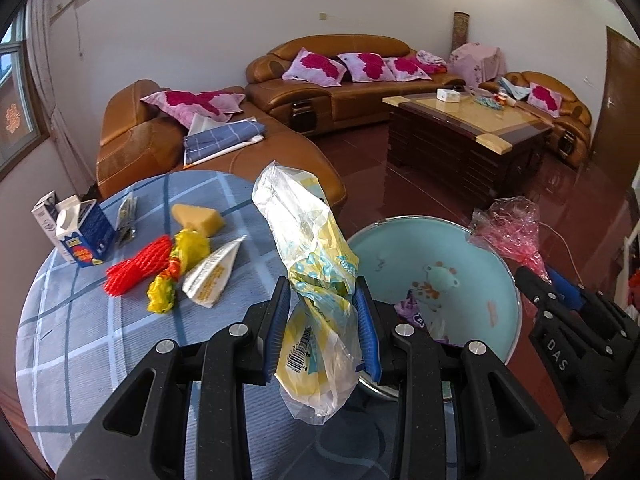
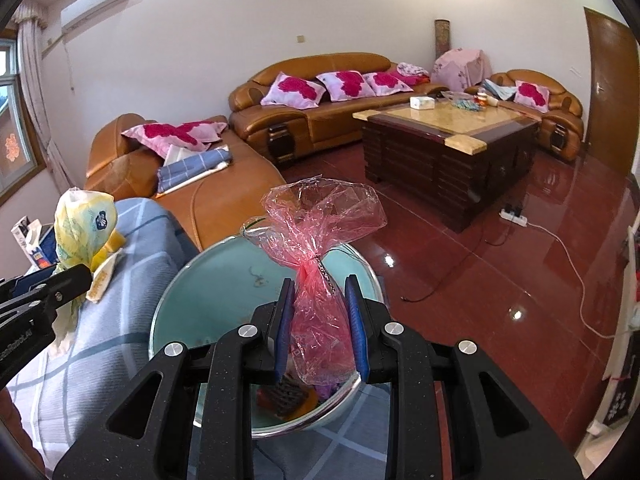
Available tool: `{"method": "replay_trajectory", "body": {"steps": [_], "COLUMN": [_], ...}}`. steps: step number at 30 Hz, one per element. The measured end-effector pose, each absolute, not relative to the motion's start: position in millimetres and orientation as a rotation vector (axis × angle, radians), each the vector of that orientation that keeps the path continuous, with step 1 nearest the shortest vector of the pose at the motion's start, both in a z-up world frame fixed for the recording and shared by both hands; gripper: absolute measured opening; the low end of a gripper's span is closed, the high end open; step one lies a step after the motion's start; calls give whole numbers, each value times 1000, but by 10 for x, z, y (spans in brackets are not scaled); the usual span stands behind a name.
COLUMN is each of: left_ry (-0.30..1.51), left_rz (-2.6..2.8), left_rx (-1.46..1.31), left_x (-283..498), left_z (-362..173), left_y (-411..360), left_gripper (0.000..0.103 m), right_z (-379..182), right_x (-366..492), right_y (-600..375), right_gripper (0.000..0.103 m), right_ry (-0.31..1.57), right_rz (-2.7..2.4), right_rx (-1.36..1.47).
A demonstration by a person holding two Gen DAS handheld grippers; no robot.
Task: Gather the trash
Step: 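Lower the white-yellow bag into the bucket and open the left tool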
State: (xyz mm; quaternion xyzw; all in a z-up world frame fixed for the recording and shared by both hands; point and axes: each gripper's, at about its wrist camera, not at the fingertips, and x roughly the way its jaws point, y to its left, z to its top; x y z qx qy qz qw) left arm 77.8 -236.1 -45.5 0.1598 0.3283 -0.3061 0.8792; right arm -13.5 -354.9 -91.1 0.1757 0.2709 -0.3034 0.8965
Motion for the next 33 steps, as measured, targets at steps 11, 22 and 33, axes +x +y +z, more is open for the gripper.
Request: {"method": "replay_trajectory", "body": {"steps": [11,22,33], "left_ry": [705,718,725], "left_rz": [-665,-680,-688], "left_rx": [356,371,377], "left_x": [773,782,811], "left_z": [-548,-615,-653], "left_y": [-2569,-2674,-2733], "left_gripper": [33,33,33], "right_z": [-967,-991,-990], "right_x": [-99,-88,-85], "right_y": [-3624,-3629,-3626], "right_gripper": [26,26,26], "right_ry": [572,573,571], "right_rz": [-643,-651,-654], "right_rx": [383,395,398]}}
